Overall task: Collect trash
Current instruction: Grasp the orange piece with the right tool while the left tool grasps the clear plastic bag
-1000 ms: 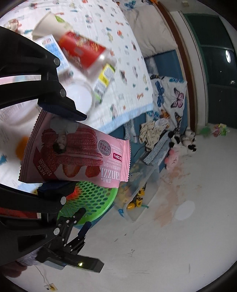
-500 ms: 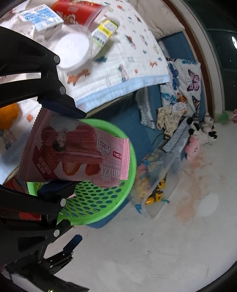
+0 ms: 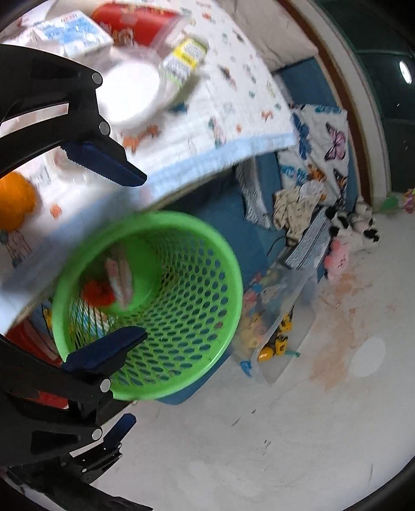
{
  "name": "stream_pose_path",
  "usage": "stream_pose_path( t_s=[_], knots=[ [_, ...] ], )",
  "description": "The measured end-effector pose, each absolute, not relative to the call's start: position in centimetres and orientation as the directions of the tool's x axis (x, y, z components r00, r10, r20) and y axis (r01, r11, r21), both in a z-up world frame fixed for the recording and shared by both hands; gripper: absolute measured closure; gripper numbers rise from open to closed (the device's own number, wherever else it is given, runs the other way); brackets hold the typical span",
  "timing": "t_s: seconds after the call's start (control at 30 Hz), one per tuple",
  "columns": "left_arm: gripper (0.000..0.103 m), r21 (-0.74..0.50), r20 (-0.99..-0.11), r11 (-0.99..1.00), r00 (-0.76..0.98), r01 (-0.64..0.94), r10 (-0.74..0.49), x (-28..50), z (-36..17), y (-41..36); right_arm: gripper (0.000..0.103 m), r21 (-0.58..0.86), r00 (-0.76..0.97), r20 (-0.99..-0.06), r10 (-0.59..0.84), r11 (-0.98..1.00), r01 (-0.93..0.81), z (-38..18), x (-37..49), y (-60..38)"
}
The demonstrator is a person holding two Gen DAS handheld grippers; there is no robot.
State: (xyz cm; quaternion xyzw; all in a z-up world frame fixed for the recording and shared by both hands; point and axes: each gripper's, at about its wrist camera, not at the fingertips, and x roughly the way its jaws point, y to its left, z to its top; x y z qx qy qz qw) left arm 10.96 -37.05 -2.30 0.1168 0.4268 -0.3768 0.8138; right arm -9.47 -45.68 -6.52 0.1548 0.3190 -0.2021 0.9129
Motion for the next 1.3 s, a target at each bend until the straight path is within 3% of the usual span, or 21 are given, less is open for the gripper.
stream_pose_path(
  t_s=[0.43, 0.97, 1.3],
  knots=[
    [0.017, -0.035, -0.738, 0.81, 0.531, 0.585, -0.415, 11.2, 0.1, -25.9, 0.029, 0.162, 0.756, -0.636, -0.155, 0.931, 0.327, -5.9, -7.3, -39.4],
    [0.017, -0.118, -0.74, 0.903, 0.57, 0.413, -0.357, 12.1, -0.7, -13.5, 0.029, 0.174, 0.74, -0.672, 0.038, 0.979, 0.108, -7.9, -2.5, -31.0],
    [0.017, -0.149, -0.774, 0.903, 0.521, 0.403, -0.36, 11.3, -3.4, -10.6, 0.04, 0.161, 0.708, -0.703, 0.057, 0.984, 0.08, -9.5, -0.1, -29.7]
  ],
)
